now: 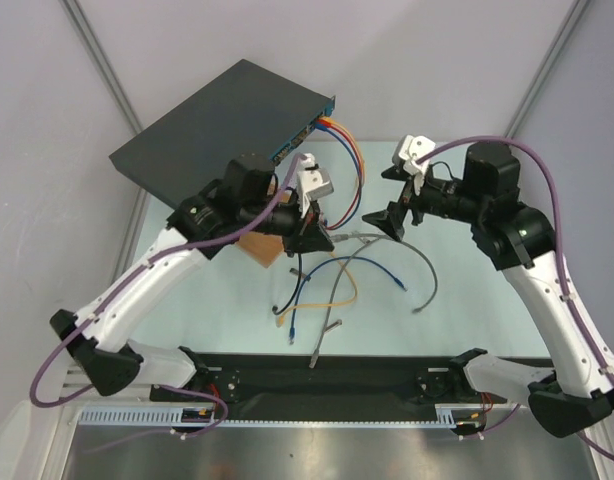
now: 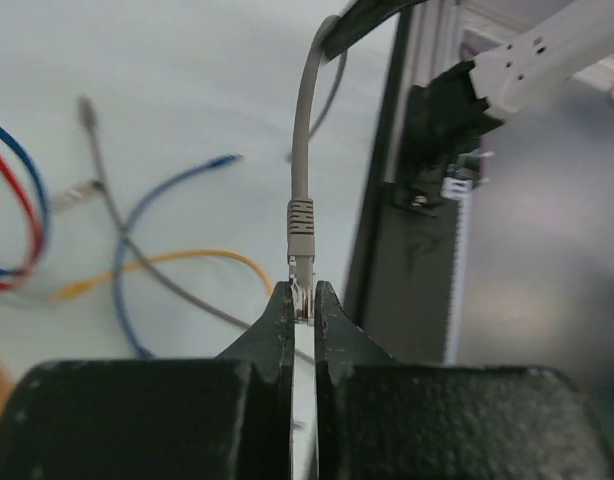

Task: Insert the plug into the switch port
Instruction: Insert the connector into the switch port.

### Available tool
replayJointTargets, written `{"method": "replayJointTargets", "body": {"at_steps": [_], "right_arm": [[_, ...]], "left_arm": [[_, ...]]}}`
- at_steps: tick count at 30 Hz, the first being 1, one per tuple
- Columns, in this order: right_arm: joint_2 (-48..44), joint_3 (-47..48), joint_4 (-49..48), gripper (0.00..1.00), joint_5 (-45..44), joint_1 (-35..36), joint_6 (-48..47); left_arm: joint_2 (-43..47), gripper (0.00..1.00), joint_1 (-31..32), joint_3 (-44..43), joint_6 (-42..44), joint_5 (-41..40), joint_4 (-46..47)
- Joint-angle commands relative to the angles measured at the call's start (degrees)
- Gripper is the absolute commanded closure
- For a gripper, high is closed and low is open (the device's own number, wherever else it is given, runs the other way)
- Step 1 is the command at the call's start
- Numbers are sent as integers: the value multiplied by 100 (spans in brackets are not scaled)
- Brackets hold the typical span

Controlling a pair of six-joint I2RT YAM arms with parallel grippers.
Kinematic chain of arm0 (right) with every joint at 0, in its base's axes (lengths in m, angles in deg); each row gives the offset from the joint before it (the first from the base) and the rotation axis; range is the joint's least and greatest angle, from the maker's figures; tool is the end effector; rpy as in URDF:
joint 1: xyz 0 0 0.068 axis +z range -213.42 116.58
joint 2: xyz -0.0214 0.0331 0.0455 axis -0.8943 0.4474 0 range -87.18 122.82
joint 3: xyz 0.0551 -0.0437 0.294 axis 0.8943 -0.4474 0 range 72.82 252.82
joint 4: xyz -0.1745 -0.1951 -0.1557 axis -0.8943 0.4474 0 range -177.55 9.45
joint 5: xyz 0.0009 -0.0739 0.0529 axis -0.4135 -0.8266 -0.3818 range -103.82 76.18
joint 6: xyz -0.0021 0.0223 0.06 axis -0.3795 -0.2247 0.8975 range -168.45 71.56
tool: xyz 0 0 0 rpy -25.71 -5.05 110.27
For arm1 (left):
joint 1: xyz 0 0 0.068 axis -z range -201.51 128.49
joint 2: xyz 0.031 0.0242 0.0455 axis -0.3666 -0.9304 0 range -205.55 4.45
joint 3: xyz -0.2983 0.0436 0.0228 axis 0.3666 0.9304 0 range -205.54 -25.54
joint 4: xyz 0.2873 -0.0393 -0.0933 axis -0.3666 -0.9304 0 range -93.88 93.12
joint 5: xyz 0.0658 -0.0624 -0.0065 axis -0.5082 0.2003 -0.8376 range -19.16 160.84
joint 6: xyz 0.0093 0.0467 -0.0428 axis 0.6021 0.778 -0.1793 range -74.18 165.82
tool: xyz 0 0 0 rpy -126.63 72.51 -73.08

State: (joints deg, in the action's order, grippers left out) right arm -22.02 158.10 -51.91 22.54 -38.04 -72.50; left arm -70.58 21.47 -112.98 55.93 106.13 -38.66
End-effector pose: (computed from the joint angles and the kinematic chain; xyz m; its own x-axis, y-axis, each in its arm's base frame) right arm 0.2209 0.1374 0.5064 0.1302 -0.3015 -0.9445 -0.8850 0.3941 -0.2478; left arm 0.2106 -0.2355 0.4628 -0.1910 0.3738 -0.9076 0.9734 0.1913 -0.1261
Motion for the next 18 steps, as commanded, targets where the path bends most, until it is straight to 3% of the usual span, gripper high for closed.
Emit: {"method": "replayJointTargets", "body": {"at_steps": [1, 4, 5, 9, 18], "right_arm": [[-443, 411, 250, 0, -121, 45, -968], [-566, 446, 610, 5, -164, 404, -1654], [-575, 472, 846, 17, -225, 519, -1803], [-619, 376, 1033, 41, -279, 985, -2199], [-523, -37, 690, 57, -129, 1451, -2429]], "left_arm": [[-171, 100, -377, -90, -2324, 1170, -236], [5, 100, -738, 490, -3318, 1805, 555], [-3, 100, -799, 639, -3514, 1963, 687], [102, 100, -879, 895, -4164, 2526, 1302], [348, 100, -888, 1475, -4895, 3168, 2278]]}}
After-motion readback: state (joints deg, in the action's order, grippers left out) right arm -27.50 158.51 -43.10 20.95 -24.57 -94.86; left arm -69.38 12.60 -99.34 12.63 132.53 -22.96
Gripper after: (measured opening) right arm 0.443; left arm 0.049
